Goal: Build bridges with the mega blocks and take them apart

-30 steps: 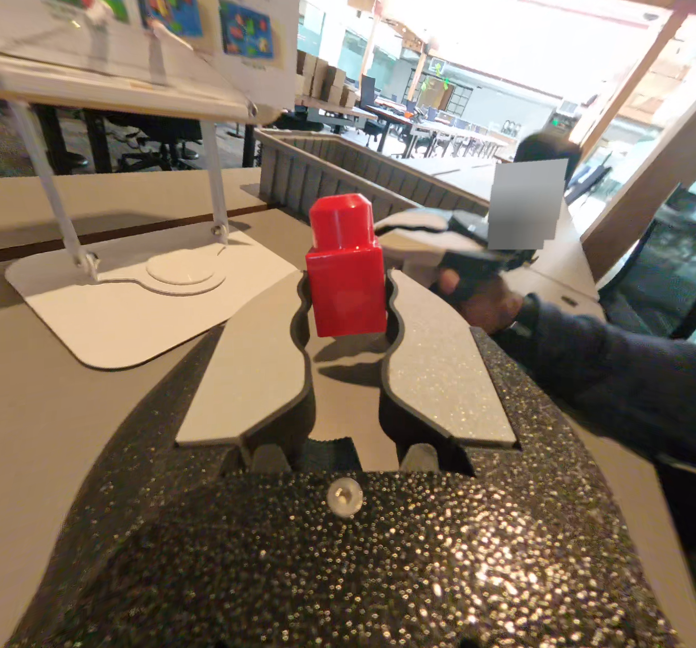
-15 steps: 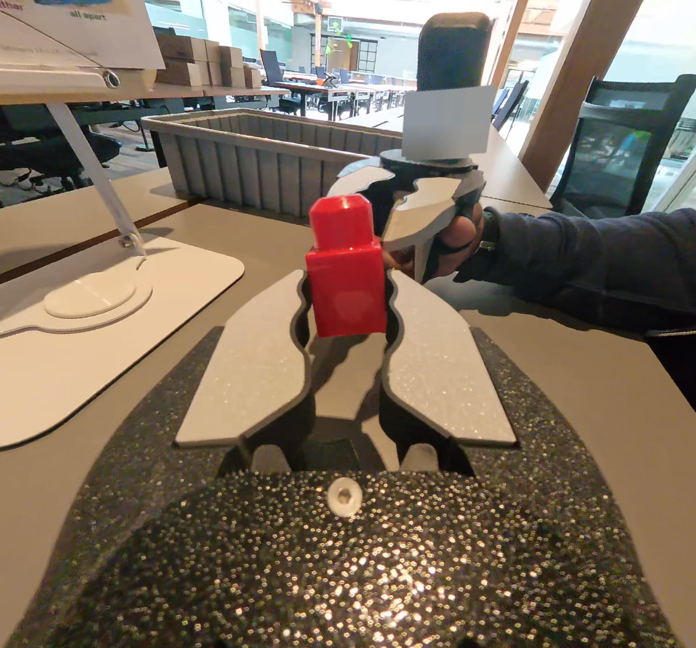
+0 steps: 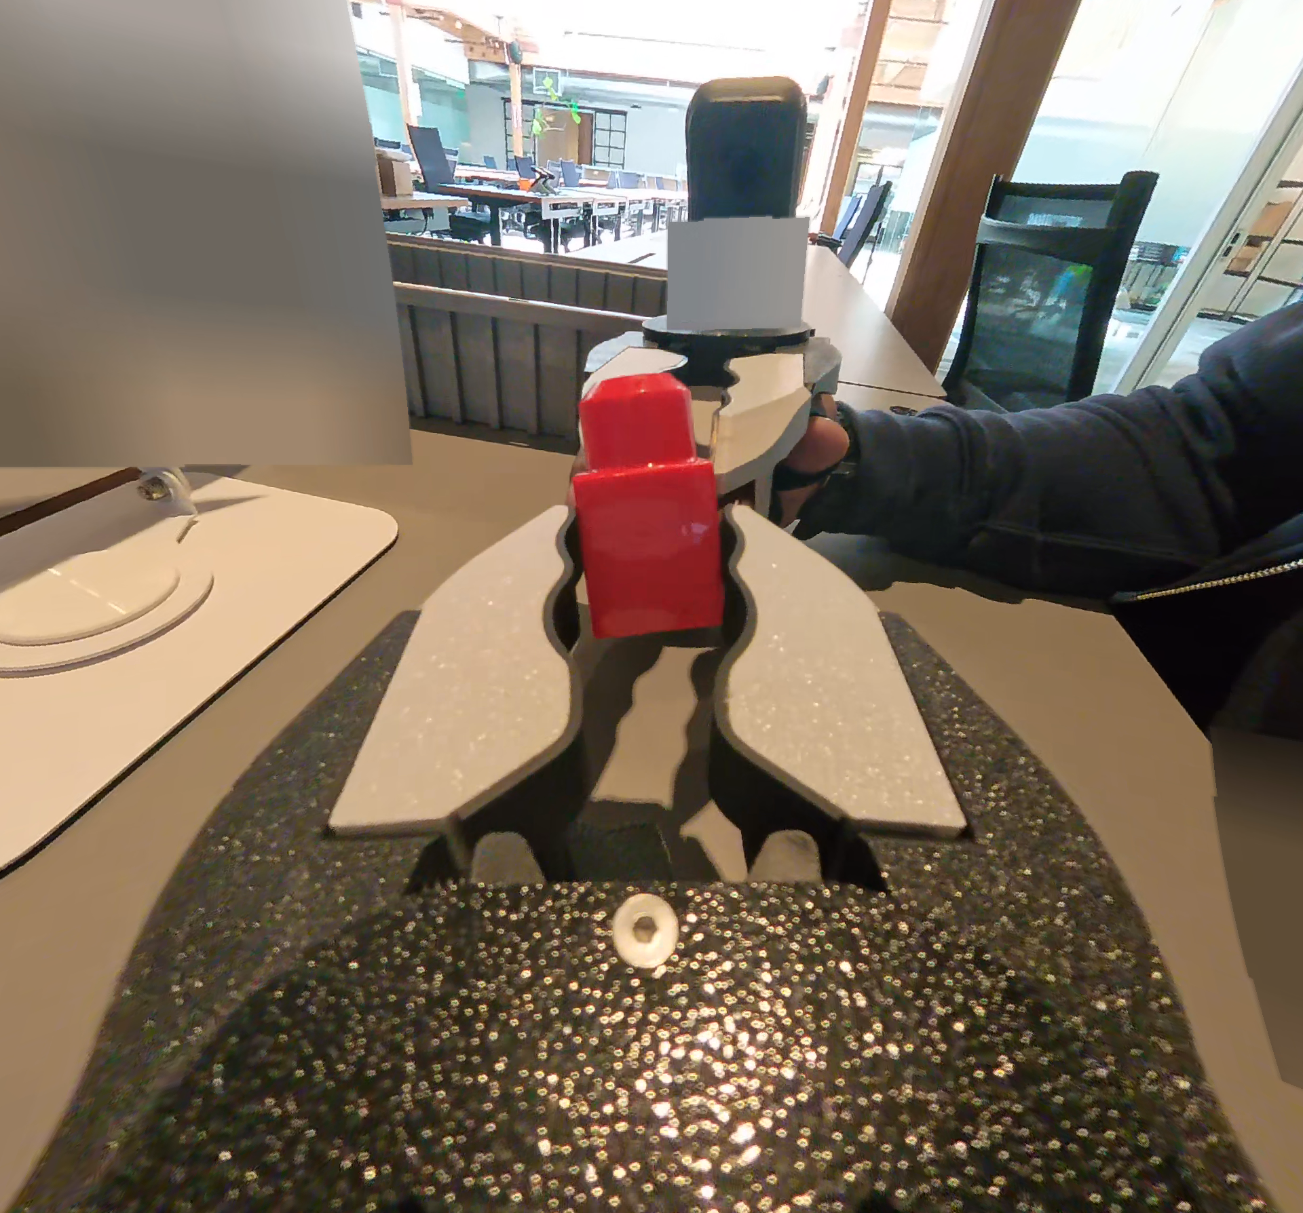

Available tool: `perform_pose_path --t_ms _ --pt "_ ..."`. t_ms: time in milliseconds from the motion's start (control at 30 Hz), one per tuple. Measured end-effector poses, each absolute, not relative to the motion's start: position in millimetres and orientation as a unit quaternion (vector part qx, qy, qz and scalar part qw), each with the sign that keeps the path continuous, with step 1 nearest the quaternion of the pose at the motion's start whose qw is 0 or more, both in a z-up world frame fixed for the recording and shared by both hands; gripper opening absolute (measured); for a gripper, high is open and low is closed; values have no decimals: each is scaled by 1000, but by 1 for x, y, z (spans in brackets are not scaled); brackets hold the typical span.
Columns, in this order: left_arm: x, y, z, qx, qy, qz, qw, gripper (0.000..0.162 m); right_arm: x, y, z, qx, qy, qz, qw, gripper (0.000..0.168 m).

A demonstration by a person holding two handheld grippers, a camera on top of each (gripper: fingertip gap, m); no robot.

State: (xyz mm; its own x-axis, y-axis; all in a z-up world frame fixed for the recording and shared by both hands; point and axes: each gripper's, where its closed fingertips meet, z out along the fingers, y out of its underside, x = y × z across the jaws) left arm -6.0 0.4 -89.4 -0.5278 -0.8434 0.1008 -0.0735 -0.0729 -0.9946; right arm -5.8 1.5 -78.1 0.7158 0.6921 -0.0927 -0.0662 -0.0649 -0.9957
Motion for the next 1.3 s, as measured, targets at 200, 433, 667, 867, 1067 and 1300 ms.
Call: perform_pose_path --t_ms 200,433,667,867,1067,1300 --pt "-9 -2 -84 -367 595 -649 299 37 -8 1 -78 -661 -230 311 642 31" --pt "-12 -4 -79 -356 584 -669 289 36 -13 1 -75 -651 -223 336 643 32" --pt "-13 -7 -79 -351 586 -672 286 37 -17 0 -75 -647 -222 352 639 33" --pt "-13 -6 -79 -353 585 -672 285 36 -17 1 -75 -647 -213 364 635 33" --pt "-11 -5 -82 -361 591 -664 283 37 -16 2 -79 -657 -216 362 626 32" --pt "-12 -3 -83 -366 593 -659 285 36 -15 2 -83 -668 -221 350 619 32"
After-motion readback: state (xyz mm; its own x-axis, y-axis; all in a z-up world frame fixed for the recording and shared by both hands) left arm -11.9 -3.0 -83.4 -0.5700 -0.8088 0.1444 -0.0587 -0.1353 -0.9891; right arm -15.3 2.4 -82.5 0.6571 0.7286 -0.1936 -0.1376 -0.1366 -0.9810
